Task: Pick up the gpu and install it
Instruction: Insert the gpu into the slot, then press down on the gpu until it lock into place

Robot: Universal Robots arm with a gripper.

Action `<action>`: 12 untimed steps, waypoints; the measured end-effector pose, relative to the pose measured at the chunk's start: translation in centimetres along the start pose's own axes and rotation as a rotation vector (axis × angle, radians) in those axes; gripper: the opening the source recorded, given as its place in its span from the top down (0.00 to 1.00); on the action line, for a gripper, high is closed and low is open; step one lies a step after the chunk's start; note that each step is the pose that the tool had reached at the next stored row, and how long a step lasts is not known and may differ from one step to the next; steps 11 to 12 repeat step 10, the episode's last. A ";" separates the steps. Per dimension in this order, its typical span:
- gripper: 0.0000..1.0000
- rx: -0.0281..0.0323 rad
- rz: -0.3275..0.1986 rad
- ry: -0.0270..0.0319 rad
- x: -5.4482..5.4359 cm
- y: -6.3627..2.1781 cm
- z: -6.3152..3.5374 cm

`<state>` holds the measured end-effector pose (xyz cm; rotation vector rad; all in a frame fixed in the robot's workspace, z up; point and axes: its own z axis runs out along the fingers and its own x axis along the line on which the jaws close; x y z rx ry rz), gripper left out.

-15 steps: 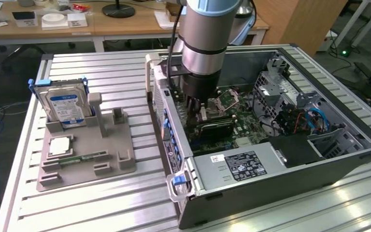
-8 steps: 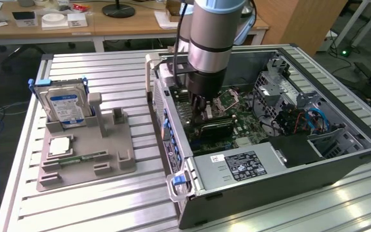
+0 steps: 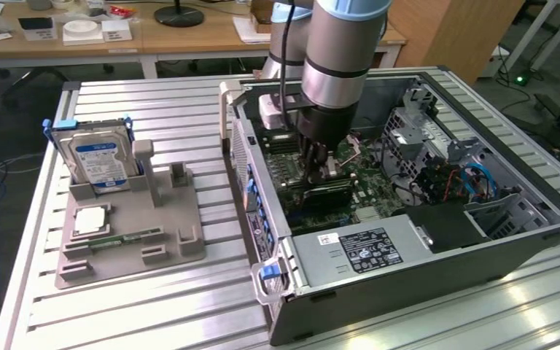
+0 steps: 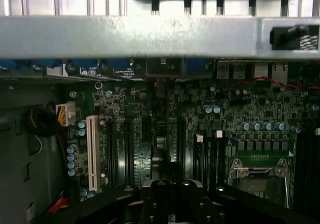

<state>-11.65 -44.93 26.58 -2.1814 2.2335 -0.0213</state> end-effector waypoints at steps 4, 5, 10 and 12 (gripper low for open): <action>0.89 0.0000 0.000 -0.0001 0.0 -0.09 0.01; 0.89 0.0000 0.000 0.0000 0.0 -0.09 0.01; 0.89 0.0000 0.000 0.0000 0.0 -0.10 0.01; 0.89 0.0000 0.000 0.0000 0.0 -0.10 0.01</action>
